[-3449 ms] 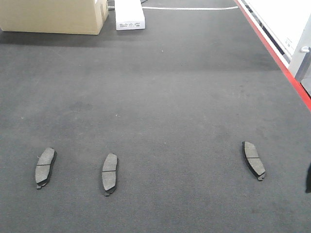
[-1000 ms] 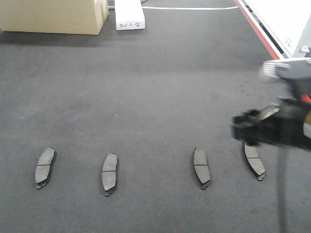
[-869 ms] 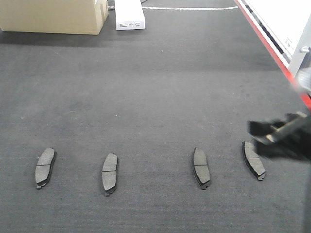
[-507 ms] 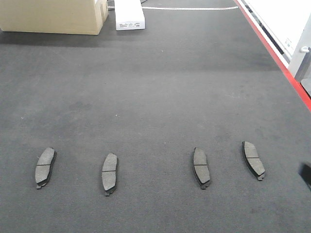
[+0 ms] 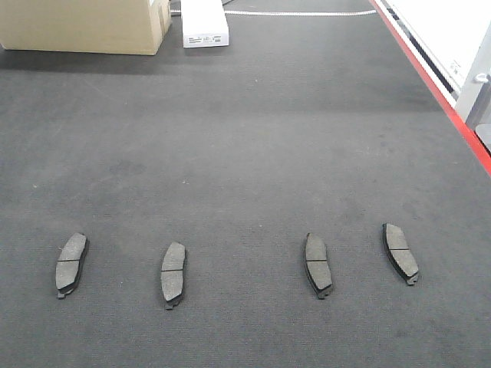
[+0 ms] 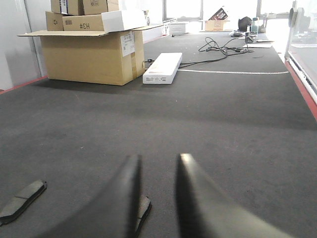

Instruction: Move and align brake pads A on conveyor

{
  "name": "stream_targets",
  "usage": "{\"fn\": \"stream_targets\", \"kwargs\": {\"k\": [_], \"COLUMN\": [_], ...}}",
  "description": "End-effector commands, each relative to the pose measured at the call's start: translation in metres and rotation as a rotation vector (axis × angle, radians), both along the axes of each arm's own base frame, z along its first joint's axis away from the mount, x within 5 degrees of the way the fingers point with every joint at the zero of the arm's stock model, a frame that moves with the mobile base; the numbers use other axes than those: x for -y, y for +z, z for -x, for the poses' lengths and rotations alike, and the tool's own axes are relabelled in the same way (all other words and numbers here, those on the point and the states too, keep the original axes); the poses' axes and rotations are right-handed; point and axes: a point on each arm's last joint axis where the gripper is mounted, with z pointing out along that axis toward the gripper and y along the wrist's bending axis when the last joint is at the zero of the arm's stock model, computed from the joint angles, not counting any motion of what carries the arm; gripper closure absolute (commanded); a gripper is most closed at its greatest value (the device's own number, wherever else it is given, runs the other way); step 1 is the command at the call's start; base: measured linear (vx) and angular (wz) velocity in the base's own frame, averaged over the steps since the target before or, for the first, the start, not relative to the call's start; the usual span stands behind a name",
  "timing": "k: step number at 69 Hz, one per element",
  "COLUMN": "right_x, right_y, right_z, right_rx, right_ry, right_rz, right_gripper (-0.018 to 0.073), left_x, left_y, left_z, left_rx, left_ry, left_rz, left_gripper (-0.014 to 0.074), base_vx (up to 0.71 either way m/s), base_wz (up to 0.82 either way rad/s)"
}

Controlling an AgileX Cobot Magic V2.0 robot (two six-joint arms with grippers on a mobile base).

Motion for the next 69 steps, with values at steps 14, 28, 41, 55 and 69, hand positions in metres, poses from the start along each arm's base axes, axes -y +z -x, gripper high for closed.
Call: {"fn": "stream_targets", "kwargs": {"k": [14,28,41,55,69], "right_x": [-0.001,-0.001,-0.001,-0.001,-0.001], "right_y": [0.013,0.013,0.013,0.013,0.013], "right_z": [0.001,0.001,0.001,0.001,0.001], "right_rx": [0.077,0.073,0.071,0.071,0.07], "right_ry": [0.013,0.012,0.011,0.011,0.011], "right_rz": [-0.014,-0.012,-0.012,-0.012,-0.011], "right_gripper": [0.0569,0.0569,0.0569,0.0569,0.0569], "left_x": [-0.001,-0.001,-0.001,-0.001,0.007], "left_y": [0.013,0.013,0.013,0.012,0.013], "left_z": [0.003,0.003,0.003,0.001,-0.009], "left_rx": [0.088,0.088,0.088,0.101,0.217], "left_ry": [-0.013,-0.013,-0.013,-0.007,0.133], "left_rz": [0.059,0.059,0.059,0.053,0.044], "left_gripper": [0.0604,0.0604,0.0603,0.0603,0.0602], "base_vx": [0.0,0.0,0.0,0.0,0.0], "base_wz": [0.0,0.0,0.0,0.0,0.0]}}
